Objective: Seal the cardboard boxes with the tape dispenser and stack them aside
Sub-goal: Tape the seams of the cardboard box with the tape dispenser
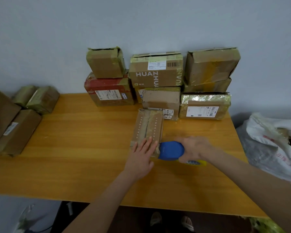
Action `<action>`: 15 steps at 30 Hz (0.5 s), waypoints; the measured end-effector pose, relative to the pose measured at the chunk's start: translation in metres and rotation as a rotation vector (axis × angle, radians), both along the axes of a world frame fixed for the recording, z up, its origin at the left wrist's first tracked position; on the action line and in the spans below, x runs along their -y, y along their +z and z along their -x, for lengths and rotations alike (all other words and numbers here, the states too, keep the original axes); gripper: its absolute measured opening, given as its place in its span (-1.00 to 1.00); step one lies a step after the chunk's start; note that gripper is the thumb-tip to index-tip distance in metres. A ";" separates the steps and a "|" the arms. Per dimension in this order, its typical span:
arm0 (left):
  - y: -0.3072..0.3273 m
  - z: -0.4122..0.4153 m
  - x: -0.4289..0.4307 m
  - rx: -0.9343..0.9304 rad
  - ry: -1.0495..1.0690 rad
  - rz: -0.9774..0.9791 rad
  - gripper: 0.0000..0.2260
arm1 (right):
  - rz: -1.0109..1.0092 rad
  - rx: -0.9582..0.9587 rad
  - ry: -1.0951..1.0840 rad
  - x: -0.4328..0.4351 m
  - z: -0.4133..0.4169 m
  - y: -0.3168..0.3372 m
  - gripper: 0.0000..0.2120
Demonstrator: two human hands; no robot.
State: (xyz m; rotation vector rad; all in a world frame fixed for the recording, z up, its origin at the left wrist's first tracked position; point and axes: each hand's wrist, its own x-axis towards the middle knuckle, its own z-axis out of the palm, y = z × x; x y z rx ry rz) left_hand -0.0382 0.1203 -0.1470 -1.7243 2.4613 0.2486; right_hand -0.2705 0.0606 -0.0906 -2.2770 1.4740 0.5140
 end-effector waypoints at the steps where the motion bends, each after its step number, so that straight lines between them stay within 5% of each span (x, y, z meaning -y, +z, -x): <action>1: 0.000 0.000 0.000 -0.007 0.001 -0.002 -0.32 | -0.003 -0.012 -0.007 0.002 -0.004 0.000 -0.46; 12: -0.001 -0.001 0.001 -0.034 -0.010 0.000 -0.34 | -0.129 -0.006 -0.226 0.017 0.004 0.001 -0.51; 15: -0.001 0.002 0.000 -0.033 -0.001 0.003 -0.34 | -0.179 0.183 -0.403 0.020 0.029 0.002 -0.48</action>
